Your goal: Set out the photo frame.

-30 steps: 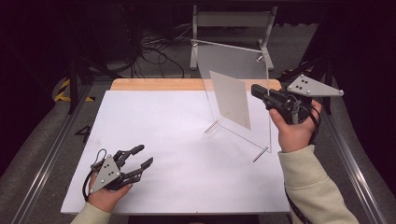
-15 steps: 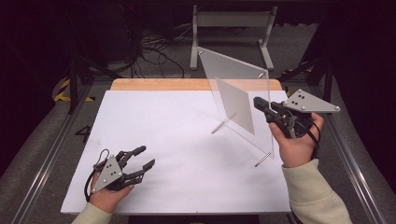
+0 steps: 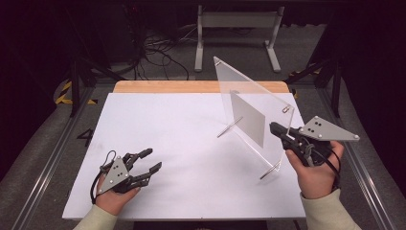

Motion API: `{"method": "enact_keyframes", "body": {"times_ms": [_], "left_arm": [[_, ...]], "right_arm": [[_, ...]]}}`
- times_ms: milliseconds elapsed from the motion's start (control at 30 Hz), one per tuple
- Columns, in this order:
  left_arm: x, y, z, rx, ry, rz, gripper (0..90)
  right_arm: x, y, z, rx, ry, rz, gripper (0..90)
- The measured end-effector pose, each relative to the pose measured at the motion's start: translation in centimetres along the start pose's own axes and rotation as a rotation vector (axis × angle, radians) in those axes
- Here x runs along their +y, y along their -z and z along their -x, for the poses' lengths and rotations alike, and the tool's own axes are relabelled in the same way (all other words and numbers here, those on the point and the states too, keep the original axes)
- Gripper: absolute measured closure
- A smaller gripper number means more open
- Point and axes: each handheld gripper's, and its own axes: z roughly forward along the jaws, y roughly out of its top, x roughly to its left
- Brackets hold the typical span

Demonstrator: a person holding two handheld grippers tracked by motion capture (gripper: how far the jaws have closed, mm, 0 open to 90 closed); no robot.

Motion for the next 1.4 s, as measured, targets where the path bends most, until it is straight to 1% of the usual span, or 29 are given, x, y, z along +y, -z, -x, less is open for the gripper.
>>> {"method": "enact_keyframes", "body": {"times_ms": [100, 200, 233, 267, 300, 367, 400, 467, 567, 633, 700, 767, 833, 867, 900, 933, 967, 1000, 1033, 1067, 1100, 1167, 1200, 1233, 1267, 1300, 1333, 1367, 1400], "left_arm": [[0.0, -0.4, -0.1, 0.004, 0.000, -0.002, 44.3], [-0.1, -0.7, -0.4, 0.010, 0.015, -0.004, 44.4], [-0.1, -0.7, -0.4, 0.011, 0.014, -0.006, 44.3], [-0.1, -0.8, -0.5, 0.009, 0.021, -0.006, 44.3], [-0.1, -0.8, -0.5, 0.009, 0.021, -0.006, 44.3], [-0.2, -1.0, -0.5, 0.008, 0.025, -0.006, 44.3], [-0.1, -1.1, -0.6, 0.004, 0.026, -0.004, 44.3], [-0.1, -1.3, -0.6, 0.002, 0.028, -0.005, 44.2], [-0.2, -1.4, -0.7, -0.003, 0.031, -0.008, 43.9], [-0.2, -1.5, -0.7, -0.004, 0.038, -0.004, 43.9], [-0.2, -1.6, -0.8, -0.003, 0.043, -0.009, 43.9], [-0.2, -1.7, -0.9, -0.001, 0.043, -0.015, 43.9], [-0.2, -1.8, -0.9, 0.007, 0.047, -0.027, 44.1], [-0.2, -1.9, -0.9, 0.010, 0.051, -0.037, 44.3], [-0.3, -1.9, -1.0, 0.012, 0.057, -0.040, 45.1], [-0.3, -1.9, -1.1, 0.007, 0.066, -0.040, 45.8], [-0.3, -1.9, -1.1, 0.004, 0.066, -0.041, 45.9], [-0.3, -1.9, -1.1, 0.001, 0.074, -0.048, 46.1], [-0.2, -1.8, -1.1, -0.002, 0.087, -0.059, 47.1], [-0.2, -1.8, -1.1, -0.009, 0.099, -0.062, 47.6], [-0.2, -1.8, -1.1, -0.009, 0.099, -0.062, 47.6], [-0.2, -1.8, -1.1, -0.009, 0.105, -0.067, 47.5], [-0.1, -1.8, -1.1, 0.005, 0.104, -0.090, 47.6], [-0.1, -1.8, -1.1, 0.018, 0.118, -0.107, 48.0], [-0.1, -1.7, -1.1, 0.028, 0.123, -0.118, 48.4], [0.0, -1.6, -1.2, 0.035, 0.125, -0.140, 48.3], [-0.1, -1.7, -1.3, 0.043, 0.127, -0.140, 47.8], [-0.2, -1.6, -1.3, 0.049, 0.138, -0.150, 46.9], [-0.2, -1.6, -1.3, 0.051, 0.138, -0.156, 45.9]], "right_arm": [[-0.6, 0.4, -0.1, -0.002, -0.003, -0.008, 82.9], [-1.5, 0.9, -0.2, -0.006, -0.019, -0.004, 81.6], [-1.8, 1.0, -0.1, 0.005, -0.030, 0.010, 80.1], [-2.0, 1.1, -0.1, 0.011, -0.041, 0.011, 78.9], [-2.0, 1.1, -0.1, 0.011, -0.041, 0.011, 78.9], [-2.3, 1.1, -0.1, 0.018, -0.051, 0.020, 75.4], [-2.4, 1.3, 0.0, 0.026, -0.062, 0.032, 70.0], [-2.5, 1.4, 0.0, 0.032, -0.062, 0.041, 68.6], [-2.8, 2.2, 0.1, 0.045, -0.056, 0.057, 66.0], [-3.2, 2.9, 0.1, 0.062, -0.041, 0.068, 64.7], [-3.9, 3.8, 0.1, 0.068, -0.026, 0.070, 65.6], [-4.8, 4.8, 0.3, 0.069, -0.035, 0.072, 67.8], [-5.7, 5.5, 0.6, 0.063, -0.045, 0.053, 71.1], [-6.3, 5.7, 1.0, 0.066, -0.048, 0.019, 72.3], [-6.8, 5.7, 1.2, 0.066, -0.040, -0.011, 73.4], [-7.1, 5.6, 1.3, 0.079, -0.038, -0.031, 74.3], [-7.7, 5.4, 1.5, 0.108, -0.045, -0.059, 76.8], [-8.2, 5.2, 1.7, 0.120, -0.047, -0.078, 80.0], [-8.7, 5.0, 1.8, 0.119, -0.046, -0.104, 82.4], [-9.1, 4.7, 2.0, 0.109, -0.039, -0.133, 85.6], [-9.6, 4.4, 2.2, 0.095, -0.041, -0.157, 88.3], [-10.4, 3.6, 2.7, 0.072, -0.053, -0.191, 89.5], [-10.9, 3.1, 3.0, 0.057, -0.059, -0.215, 89.6], [-11.2, 2.8, 3.1, 0.053, -0.060, -0.231, 89.6], [-11.6, 2.4, 3.2, 0.050, -0.055, -0.250, 89.7], [-11.9, 2.1, 3.3, 0.045, -0.053, -0.265, 89.7], [-12.3, 1.6, 3.4, 0.037, -0.052, -0.284, 89.7], [-12.7, 1.3, 3.5, 0.030, -0.052, -0.304, 89.7], [-13.2, 0.7, 3.7, 0.025, -0.058, -0.324, 89.7]]}}
